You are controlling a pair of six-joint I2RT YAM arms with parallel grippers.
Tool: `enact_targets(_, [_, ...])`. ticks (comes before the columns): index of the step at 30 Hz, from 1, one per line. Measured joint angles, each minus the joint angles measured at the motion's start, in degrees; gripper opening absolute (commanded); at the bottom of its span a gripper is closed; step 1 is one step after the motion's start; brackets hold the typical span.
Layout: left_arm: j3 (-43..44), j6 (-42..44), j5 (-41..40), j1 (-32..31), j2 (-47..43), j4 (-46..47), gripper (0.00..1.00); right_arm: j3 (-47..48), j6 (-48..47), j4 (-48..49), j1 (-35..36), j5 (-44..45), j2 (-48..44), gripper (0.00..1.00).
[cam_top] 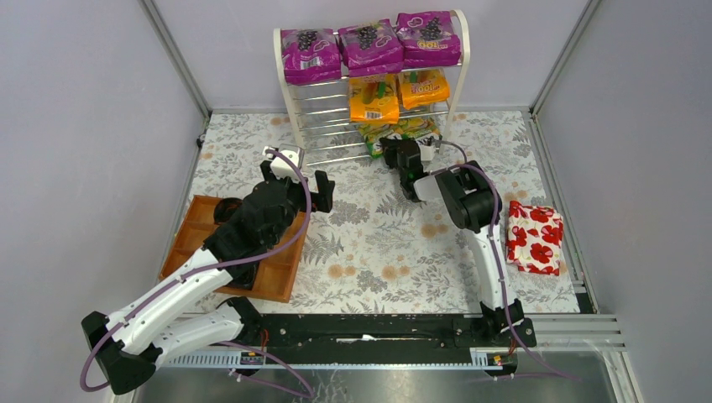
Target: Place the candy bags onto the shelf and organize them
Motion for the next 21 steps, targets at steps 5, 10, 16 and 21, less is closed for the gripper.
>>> enact_targets(5, [0.0,0.0,0.0,0.0,0.0,0.0,0.97,0.7,0.0,-2.1,0.7,0.4,-0.7,0.53])
enact_targets(10, [0.0,0.0,0.0,0.0,0.0,0.0,0.97,-1.5,-0.2,-3.2,0.9,-1.1,-3.7,0.62])
enact_targets(16, [0.0,0.0,0.4,0.0,0.0,0.0,0.97,-6.4,-1.6,-4.1,1.0,-3.8,-7.5,0.56])
enact_targets(21, [0.0,0.0,0.5,0.0,0.0,0.0,0.97,-6.7,-1.7,-4.0,1.0,-6.3,-7.5,0.36])
